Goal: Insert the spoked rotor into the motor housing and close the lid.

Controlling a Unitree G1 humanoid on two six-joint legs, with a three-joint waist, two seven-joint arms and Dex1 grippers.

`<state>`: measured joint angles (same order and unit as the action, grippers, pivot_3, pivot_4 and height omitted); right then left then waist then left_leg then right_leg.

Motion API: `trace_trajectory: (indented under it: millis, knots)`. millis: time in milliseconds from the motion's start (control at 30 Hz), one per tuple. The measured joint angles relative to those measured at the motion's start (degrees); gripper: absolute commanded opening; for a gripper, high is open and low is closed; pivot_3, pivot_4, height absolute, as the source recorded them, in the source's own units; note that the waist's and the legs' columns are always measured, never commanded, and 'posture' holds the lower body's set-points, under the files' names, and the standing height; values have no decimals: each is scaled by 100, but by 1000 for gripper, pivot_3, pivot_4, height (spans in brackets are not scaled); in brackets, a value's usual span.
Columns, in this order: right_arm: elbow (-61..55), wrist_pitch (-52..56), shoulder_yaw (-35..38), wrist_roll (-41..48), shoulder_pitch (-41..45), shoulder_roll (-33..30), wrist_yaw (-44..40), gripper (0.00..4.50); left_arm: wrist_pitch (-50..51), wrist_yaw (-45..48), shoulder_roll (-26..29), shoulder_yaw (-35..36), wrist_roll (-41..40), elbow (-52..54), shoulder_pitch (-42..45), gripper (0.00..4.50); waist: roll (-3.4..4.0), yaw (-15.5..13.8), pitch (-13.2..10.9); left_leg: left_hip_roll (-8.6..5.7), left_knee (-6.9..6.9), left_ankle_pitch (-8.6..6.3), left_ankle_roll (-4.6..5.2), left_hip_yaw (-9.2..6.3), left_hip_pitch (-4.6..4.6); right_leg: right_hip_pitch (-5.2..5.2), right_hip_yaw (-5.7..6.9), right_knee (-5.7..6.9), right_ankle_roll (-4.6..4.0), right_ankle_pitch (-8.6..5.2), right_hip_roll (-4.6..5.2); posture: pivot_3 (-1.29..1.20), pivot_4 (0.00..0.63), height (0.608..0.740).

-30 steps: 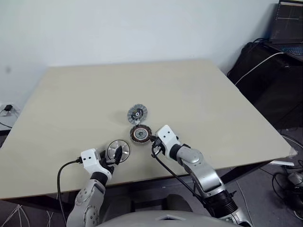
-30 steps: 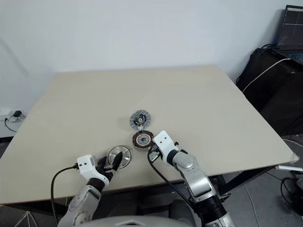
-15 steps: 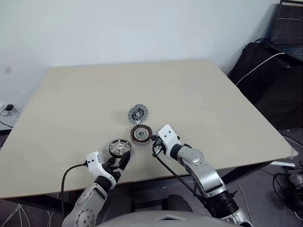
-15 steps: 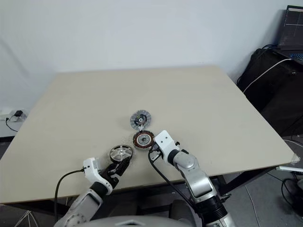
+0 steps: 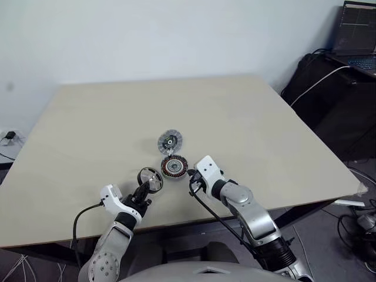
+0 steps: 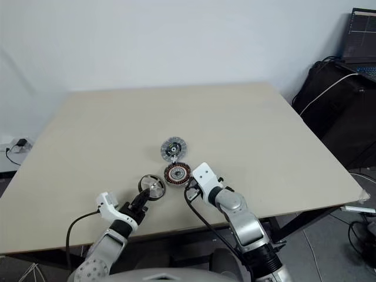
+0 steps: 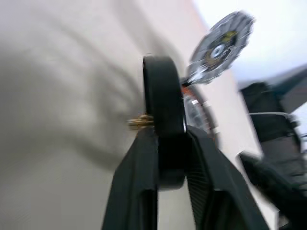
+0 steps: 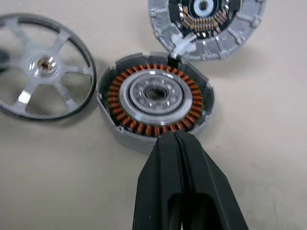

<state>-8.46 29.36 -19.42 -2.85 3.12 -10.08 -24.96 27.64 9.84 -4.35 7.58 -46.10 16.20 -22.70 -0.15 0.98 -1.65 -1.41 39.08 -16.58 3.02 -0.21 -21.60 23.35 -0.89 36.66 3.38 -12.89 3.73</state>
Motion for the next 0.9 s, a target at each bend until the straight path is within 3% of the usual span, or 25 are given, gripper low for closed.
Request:
trace_trajectory:
  millis: [467,700,900]
  knots:
    - [0,15,0,-2,0,-10,47,0,-450,-50,-44,309,-810,327,-200,438,-20,-9,-13,-1,0,1,-3,-2,-11,10,-4,-3,-4,1,-2,0,0,740]
    - [1,14,-42,-1,15,17,40,0,-155,81,79,-65,-1388,453,531,437,-20,-37,-14,-6,3,2,0,-1,-12,4,-3,-8,-20,14,-6,0,0,740]
    - [-10,14,-33,-1,5,9,97,0,299,75,86,-265,-1603,-206,1286,436,-20,-29,-14,-5,2,4,-2,-4,-11,4,-6,-5,-30,19,-22,0,0,740]
